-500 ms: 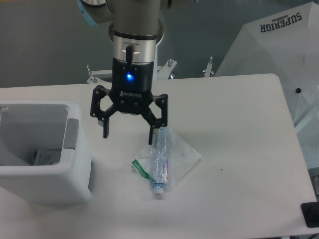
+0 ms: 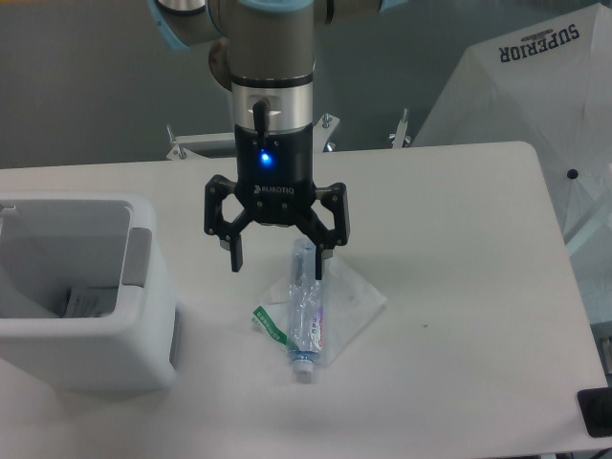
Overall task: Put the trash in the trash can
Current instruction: 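Lower the open gripper over the small plastic water bottle, then close the gripper around the water bottle on the plastic bag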
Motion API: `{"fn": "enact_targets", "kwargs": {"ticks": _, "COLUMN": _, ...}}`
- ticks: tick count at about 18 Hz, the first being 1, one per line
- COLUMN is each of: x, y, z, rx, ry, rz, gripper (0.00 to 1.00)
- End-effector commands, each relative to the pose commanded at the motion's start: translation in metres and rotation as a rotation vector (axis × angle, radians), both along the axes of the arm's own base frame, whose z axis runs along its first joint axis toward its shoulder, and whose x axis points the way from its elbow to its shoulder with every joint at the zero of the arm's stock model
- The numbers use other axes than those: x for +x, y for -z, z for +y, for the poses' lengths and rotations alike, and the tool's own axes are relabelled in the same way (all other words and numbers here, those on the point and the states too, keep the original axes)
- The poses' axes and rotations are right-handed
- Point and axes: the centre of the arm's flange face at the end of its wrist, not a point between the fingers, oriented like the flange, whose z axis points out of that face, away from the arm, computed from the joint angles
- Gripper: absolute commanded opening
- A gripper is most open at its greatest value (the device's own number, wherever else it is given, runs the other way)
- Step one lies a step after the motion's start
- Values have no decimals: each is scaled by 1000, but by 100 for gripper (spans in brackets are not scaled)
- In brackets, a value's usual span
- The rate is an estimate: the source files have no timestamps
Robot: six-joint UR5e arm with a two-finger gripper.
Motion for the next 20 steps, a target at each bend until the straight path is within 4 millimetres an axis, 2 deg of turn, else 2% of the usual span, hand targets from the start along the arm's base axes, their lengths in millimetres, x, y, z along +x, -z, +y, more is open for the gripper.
{"fn": "enact_targets", "kwargs": {"ticks": 2, "x": -10, "y": 19, "z": 3, "rx": -20, "ry": -107, "rz": -27, "gripper": 100}}
{"fn": "enact_targets", "kwargs": {"ticks": 5, "x": -5, "y": 39, "z": 14, "rx": -41, "ry": -123, "rz": -60, "gripper": 100}}
{"fn": "enact_targets", "kwargs": {"ticks": 7, "x": -12, "y": 76, "z": 21, "rx": -88, "ry": -126, "rz": -99, "gripper": 100}}
{"fn": "enact_targets", "kwargs": {"ticks": 8, "x": -15, "y": 102, "z": 26, "rx": -126, "ry": -127, "rz": -121, "gripper": 100}}
{"fn": "enact_targets", "kwargs": {"ticks": 9, "x": -18, "y": 118, "z": 29, "rx": -149, "ry": -136, "rz": -132, "gripper": 100}}
{"fn": "enact_targets", "kwargs": {"ticks": 12, "x": -17, "y": 124, "z": 27, "rx": -163, "ry": -162, "rz": -148, "gripper": 100}}
{"fn": "enact_targets", "kwargs": {"ticks": 15, "x": -9, "y": 168, "z": 17, "rx": -236, "ry": -166, "rz": -178, "gripper": 100}}
{"fn": "enact_targets", "kwargs": {"ticks": 20, "x": -15, "y": 208, "z": 17, "rx": -310, "ry": -184, "rz": -187, "gripper": 100}}
